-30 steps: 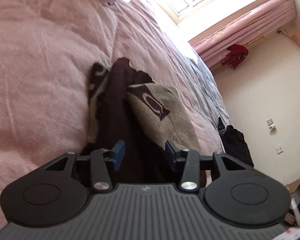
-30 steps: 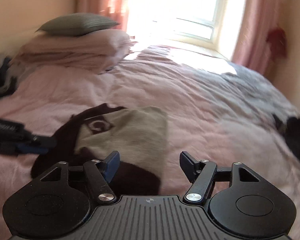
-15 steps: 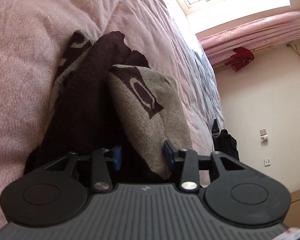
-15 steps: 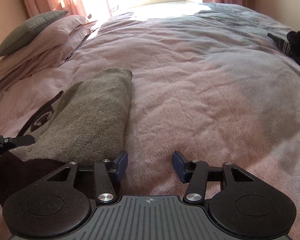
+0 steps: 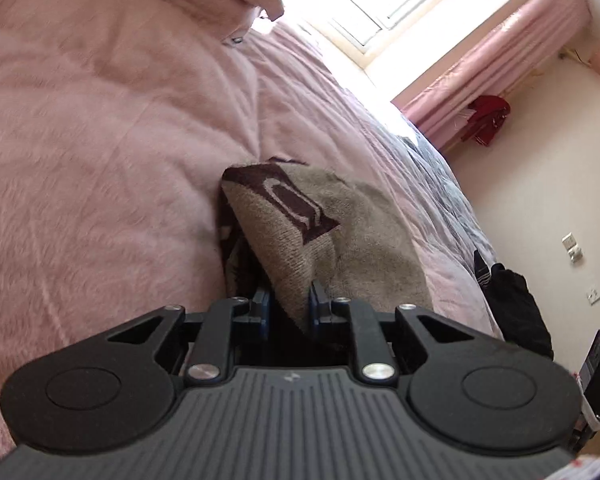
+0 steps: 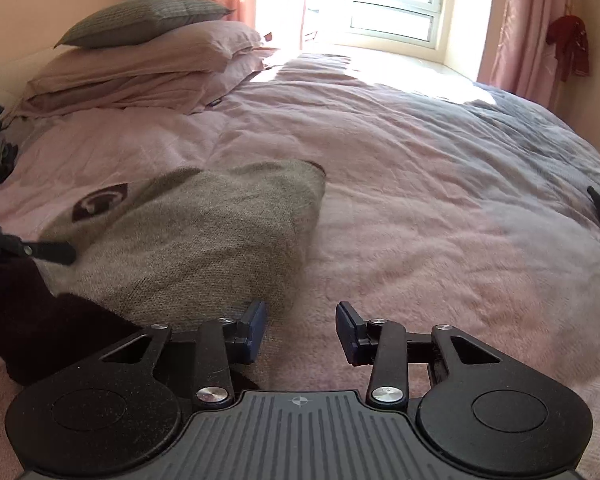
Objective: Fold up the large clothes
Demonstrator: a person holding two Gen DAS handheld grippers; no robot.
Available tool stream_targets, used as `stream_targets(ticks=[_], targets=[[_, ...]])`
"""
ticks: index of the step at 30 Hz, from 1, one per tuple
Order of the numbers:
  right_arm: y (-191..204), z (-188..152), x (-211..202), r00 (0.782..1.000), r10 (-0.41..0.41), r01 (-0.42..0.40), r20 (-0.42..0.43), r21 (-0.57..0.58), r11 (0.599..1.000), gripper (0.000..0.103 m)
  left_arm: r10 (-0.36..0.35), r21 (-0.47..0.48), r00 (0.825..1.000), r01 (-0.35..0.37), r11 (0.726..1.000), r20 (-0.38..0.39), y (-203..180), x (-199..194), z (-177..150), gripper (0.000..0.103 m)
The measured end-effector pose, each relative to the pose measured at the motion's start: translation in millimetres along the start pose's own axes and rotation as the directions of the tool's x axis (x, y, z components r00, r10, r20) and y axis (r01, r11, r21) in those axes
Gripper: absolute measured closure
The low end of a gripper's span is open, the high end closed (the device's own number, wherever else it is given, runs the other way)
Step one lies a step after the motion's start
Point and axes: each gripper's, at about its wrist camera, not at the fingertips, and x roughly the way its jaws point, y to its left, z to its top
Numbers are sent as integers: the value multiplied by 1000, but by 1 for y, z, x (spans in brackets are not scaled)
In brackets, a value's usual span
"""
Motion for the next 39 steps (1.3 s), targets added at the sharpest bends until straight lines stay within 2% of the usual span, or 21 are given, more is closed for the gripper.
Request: stream_targets(ticks=[1,3,8,11,13,14,15,16,17,18,19,22,25,27,31,32,34,35,36,38,39], targets=[[4,0,-1,1000,-12,12,9,-29,1000,67,-13,-9,1000,13,1000,16,1,-4,-1,88],[8,-3,0,999,-25,26,24,-70,997,67,-18,50,998,16,999,58,-10,-14,-1,88],[0,-14,16,999,-22,25,47,-50,998,67,58,133,996,-66,989,67,-10,-2,-17,81],[-24,-18,6,997,45,-52,69,101,994,67,99,115,988,-112,987,115,-21,-19,-19,79],[-47,-22,-4,992,104,-118,71,236,964,62,136,96,982,-150,984,134,-32,-38,-23,80],[-60,-27,-9,988,136,-153,75,318,936,55,138,80,979,-151,985,150,-38,-52,-27,79],[-73,-34,-14,982,174,-191,80,402,895,48,133,59,978,-144,988,163,-43,-65,-32,74],[-85,-43,-19,974,207,-224,89,476,851,47,119,34,979,-126,991,164,-47,-76,-39,69],[-93,-52,-23,969,229,-244,95,526,815,46,96,-8,982,-96,995,163,-50,-87,-47,57],[-99,-60,-27,965,243,-253,94,558,790,45,71,-49,985,-64,997,156,-51,-94,-56,49],[-105,-68,-29,964,252,-255,87,580,774,45,50,-86,989,-38,996,141,-52,-96,-64,47],[-116,-83,-36,964,253,-249,77,586,771,45,-14,-243,992,44,969,123,-44,-84,-91,39],[-122,-87,-47,962,262,-261,83,571,779,45,15,-401,989,47,915,148,-26,-62,-105,35],[-126,-87,-51,961,263,-266,88,562,783,45,28,-439,986,48,897,165,-21,-51,-109,31],[-133,-90,-53,966,241,-252,95,561,788,45,62,-450,969,53,891,237,-27,-40,-109,26],[-135,-91,-52,967,236,-246,94,566,786,45,68,-454,965,56,889,252,-28,-38,-108,28],[-137,-93,-51,969,231,-240,89,575,782,45,86,-449,964,38,893,253,-28,-32,-106,56],[-139,-94,-50,969,231,-239,88,577,781,45,93,-450,967,26,892,239,-26,-29,-105,75],[-140,-95,-50,969,230,-237,87,578,781,45,91,-465,967,30,885,236,-21,-28,-105,83],[-143,-95,-51,971,225,-232,84,573,786,45,82,-469,968,40,882,236,-17,-35,-101,87],[-144,-95,-51,972,221,-227,82,569,790,45,83,-446,968,34,894,238,-19,-41,-96,88]])
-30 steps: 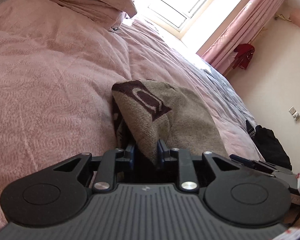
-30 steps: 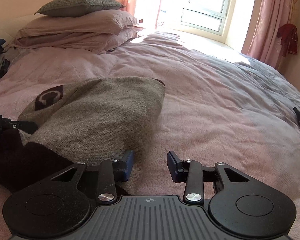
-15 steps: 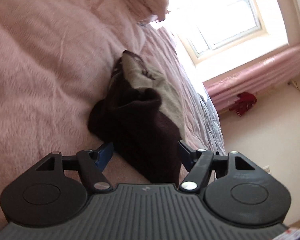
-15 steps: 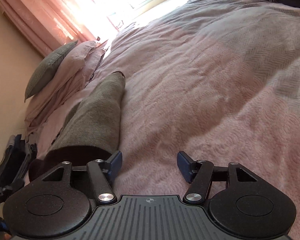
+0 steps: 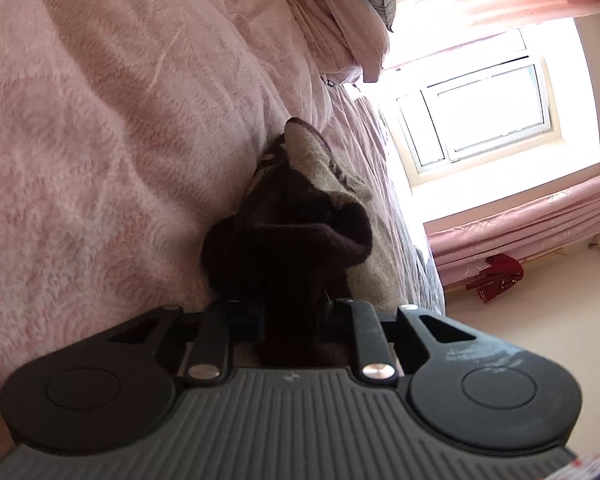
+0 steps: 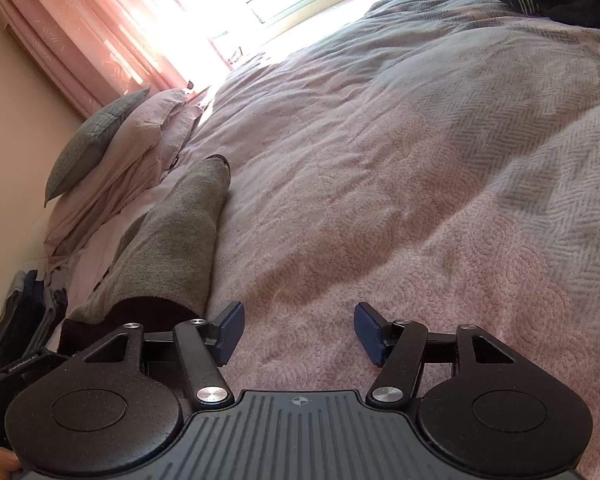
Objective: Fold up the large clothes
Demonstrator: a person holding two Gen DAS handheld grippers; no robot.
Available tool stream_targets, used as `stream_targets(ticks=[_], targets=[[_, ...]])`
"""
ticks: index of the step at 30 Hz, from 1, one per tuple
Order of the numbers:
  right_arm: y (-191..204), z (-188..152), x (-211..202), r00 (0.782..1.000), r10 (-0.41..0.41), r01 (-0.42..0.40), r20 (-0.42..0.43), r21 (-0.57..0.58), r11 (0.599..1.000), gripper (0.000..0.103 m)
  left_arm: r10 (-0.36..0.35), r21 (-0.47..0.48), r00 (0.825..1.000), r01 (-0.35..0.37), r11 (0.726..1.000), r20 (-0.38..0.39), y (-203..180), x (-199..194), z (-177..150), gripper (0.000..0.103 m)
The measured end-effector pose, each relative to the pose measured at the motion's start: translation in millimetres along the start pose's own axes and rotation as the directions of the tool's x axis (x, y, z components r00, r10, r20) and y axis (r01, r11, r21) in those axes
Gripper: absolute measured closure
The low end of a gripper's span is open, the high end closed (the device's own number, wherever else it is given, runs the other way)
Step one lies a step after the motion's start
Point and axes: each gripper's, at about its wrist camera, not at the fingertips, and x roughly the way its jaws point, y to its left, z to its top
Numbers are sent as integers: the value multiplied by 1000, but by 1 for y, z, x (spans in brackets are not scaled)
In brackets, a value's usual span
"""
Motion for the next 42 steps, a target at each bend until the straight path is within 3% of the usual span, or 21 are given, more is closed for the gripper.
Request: stream_targets(ticks=[2,7,9,12,15,18,20,22,24,25,26,31,32,33,36,38,39,40,41,42], targets=[[-1,2,-3,1000,-6,6,0,-13,1000,45,-11,82,1000,11,997,-1,-11,-15,13,89],[3,10,-4,1000,14,-16,-26,-52,999,45,17,173,1000,-13,985,-18,-20,-63,72,90],[10,14,0,995,68,-73,-68,-68,995,45,59,231,997,-48,972,-42,-19,-86,103,90],[28,18,13,972,181,-197,-147,-99,975,45,148,314,987,-122,941,-57,-17,-105,150,90],[55,28,42,916,310,-346,-255,-109,932,44,208,372,977,-176,911,-49,-9,-106,180,89],[88,40,83,863,396,-452,-313,-129,883,38,192,330,976,-148,932,-107,12,-85,195,86],[110,47,119,828,429,-501,-361,-134,855,35,194,277,976,-162,947,-94,30,-77,190,82],[127,51,154,797,439,-526,-415,-120,842,34,172,203,982,-154,967,-74,50,-79,184,76],[136,53,188,768,428,-531,-476,-100,842,34,105,85,993,-101,991,-52,72,-89,177,64],[138,52,202,761,420,-527,-494,-96,844,33,82,40,996,-80,996,-40,81,-94,172,60],[137,53,219,740,429,-536,-518,-69,841,33,68,-5,997,-68,998,-22,89,-99,166,55],[132,53,258,622,560,-599,-547,128,790,33,20,-32,1000,-20,999,-15,103,-90,154,58],[135,51,258,626,548,-592,-556,119,797,51,7,-21,1000,-8,1000,-18,101,-87,157,73],[137,46,258,625,527,-581,-577,108,807,85,-1,-2,1000,1,1000,-21,97,-83,163,88],[134,36,231,666,527,-579,-528,79,811,86,16,133,1000,-15,991,-11,77,-79,184,90],[128,26,204,669,570,-591,-477,124,797,87,29,197,1000,-29,980,2,67,-76,197,90],[127,20,196,681,573,-590,-456,123,798,86,35,201,999,-36,979,4,69,-72,202,90],[128,15,193,710,543,-569,-448,88,817,85,44,196,999,-42,980,-6,73,-66,205,89],[130,10,193,755,488,-537,-439,14,843,80,64,183,997,-58,981,-32,80,-57,206,86],[133,8,194,786,436,-506,-439,-50,861,73,89,174,995,-80,982,-46,84,-51,205,80]])
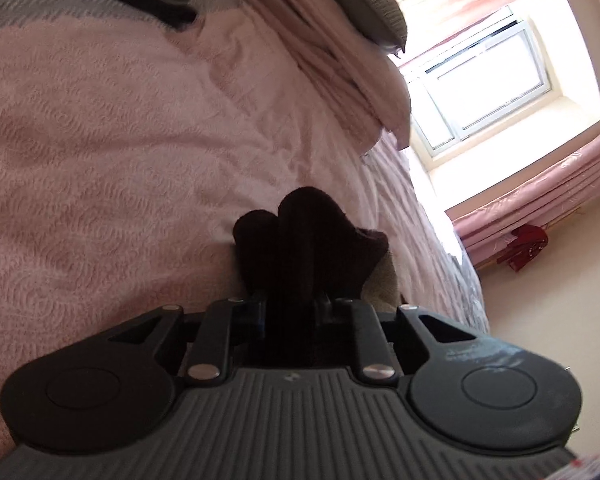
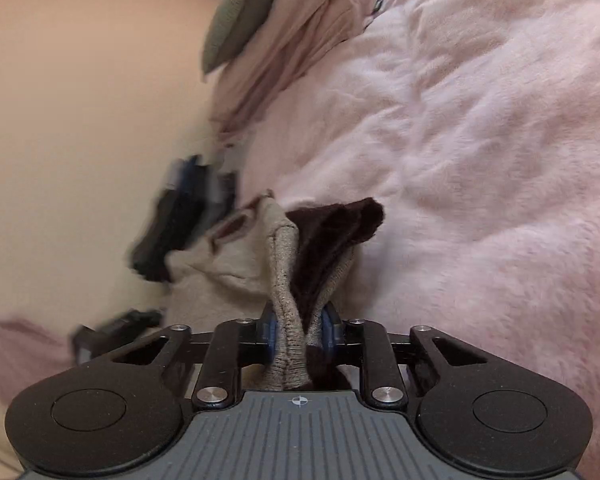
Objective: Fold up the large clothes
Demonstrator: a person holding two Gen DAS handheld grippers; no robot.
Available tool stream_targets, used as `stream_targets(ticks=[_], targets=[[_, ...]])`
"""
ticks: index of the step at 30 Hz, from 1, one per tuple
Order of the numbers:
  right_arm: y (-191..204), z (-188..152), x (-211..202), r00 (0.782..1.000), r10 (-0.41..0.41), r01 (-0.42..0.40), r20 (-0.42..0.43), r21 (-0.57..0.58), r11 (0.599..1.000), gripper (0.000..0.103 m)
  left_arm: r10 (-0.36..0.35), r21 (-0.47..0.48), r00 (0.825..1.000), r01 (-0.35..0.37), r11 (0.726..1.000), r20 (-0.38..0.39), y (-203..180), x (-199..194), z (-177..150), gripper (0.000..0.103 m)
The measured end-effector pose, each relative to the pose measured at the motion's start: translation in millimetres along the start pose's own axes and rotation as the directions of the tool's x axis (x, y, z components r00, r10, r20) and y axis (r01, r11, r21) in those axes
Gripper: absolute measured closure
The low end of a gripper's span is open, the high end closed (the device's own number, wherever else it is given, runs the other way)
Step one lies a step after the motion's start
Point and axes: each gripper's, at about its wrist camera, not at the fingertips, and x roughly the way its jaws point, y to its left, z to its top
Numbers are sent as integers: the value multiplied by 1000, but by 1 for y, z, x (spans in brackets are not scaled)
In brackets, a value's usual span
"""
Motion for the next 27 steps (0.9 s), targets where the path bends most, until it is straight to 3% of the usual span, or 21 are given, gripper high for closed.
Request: stream_targets(ticks=[1,3,5,7,13,14,15,18,20,22,24,27], targets=[[2,3,2,1000,-14,14,-11,-2,1000,73,18,-3,1000,-18,1000,-9,1,2,-2,77],[17,12,-4,998,-66,67,20,-39,997,55,2,19,1000,-3,1000,10,-1,-8,-1,76],[42,22,-12,988,-107,125,110,-176,976,49,-4,34,998,2,999,57,-3,-25,4,73],[56,34,-9,986,-92,124,141,-238,963,45,-10,70,996,4,998,85,-6,-32,13,67],[52,61,55,998,-52,56,31,-152,987,46,2,70,1000,-3,998,16,-9,6,31,68],[50,63,64,999,-45,46,7,-141,989,66,-2,66,1000,1,998,25,-8,10,33,78],[51,63,67,999,-34,35,6,-150,988,103,-13,68,999,10,998,34,-8,11,35,93],[56,60,53,992,-20,46,124,-203,978,103,-24,97,997,17,995,73,-11,10,37,97],[56,61,48,975,-108,145,192,-195,970,103,7,135,996,-19,991,88,-12,13,34,97],[53,57,64,958,-242,273,153,-232,934,103,56,173,995,-70,982,84,-7,26,30,95],[52,50,81,947,-300,321,118,-280,905,103,94,177,993,-106,978,74,-2,38,26,94],[60,49,79,913,-379,408,152,-317,856,101,110,182,991,-121,976,73,-8,33,30,92]])
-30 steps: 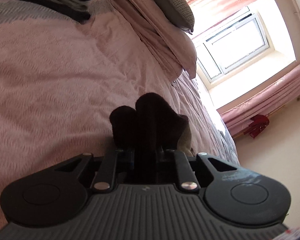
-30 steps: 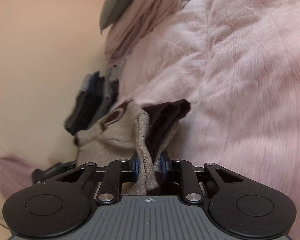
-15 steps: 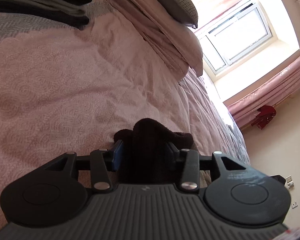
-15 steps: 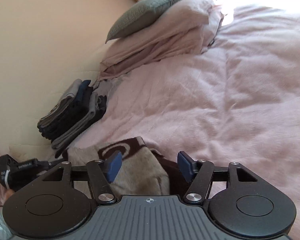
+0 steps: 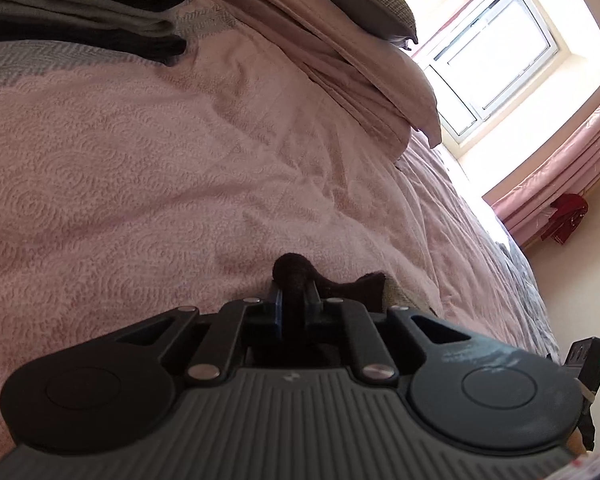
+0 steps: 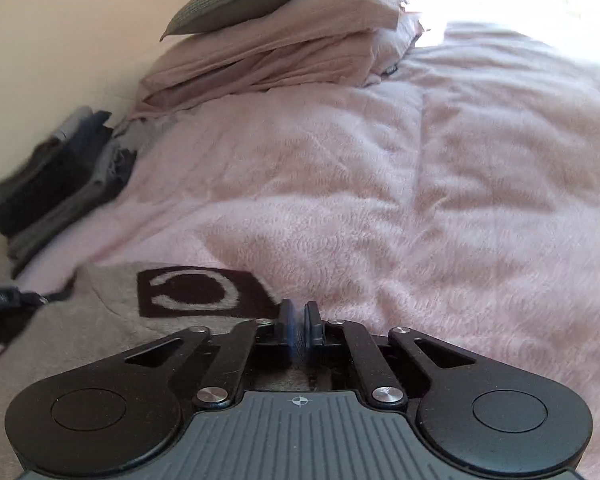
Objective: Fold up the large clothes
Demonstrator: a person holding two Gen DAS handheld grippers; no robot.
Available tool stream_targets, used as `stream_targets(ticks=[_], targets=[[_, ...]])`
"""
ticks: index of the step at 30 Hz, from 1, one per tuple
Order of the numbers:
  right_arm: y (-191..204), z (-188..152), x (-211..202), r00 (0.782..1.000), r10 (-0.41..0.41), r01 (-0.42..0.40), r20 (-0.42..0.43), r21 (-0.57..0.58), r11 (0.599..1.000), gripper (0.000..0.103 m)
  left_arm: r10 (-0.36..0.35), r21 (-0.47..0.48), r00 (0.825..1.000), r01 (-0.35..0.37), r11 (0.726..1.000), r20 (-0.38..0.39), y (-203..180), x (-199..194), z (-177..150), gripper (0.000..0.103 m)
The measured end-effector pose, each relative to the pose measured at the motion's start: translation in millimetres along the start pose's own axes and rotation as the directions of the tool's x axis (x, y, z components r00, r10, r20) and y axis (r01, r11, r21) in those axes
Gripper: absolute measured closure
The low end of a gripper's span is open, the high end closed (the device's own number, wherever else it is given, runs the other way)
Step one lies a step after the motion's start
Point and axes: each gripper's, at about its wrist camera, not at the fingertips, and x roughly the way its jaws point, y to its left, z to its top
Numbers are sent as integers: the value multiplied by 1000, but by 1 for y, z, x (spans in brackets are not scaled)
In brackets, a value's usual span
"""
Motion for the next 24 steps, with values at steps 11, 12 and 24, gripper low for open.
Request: stream_targets(ticks=[11,12,24], targets=[[84,-17,-72,978,119,-75,170,-243,967,75,-2,307,998,-17,951,62,-103,-44,-19,87],[98,-23,-59,982,121,-74,147,-291,954,75,20,339,999,-34,940,44,-108,-33,-25,89],[57,-37,-56,974,-165,194,152,-194,962,66,158,358,981,-188,915,111,-84,-19,-26,100]])
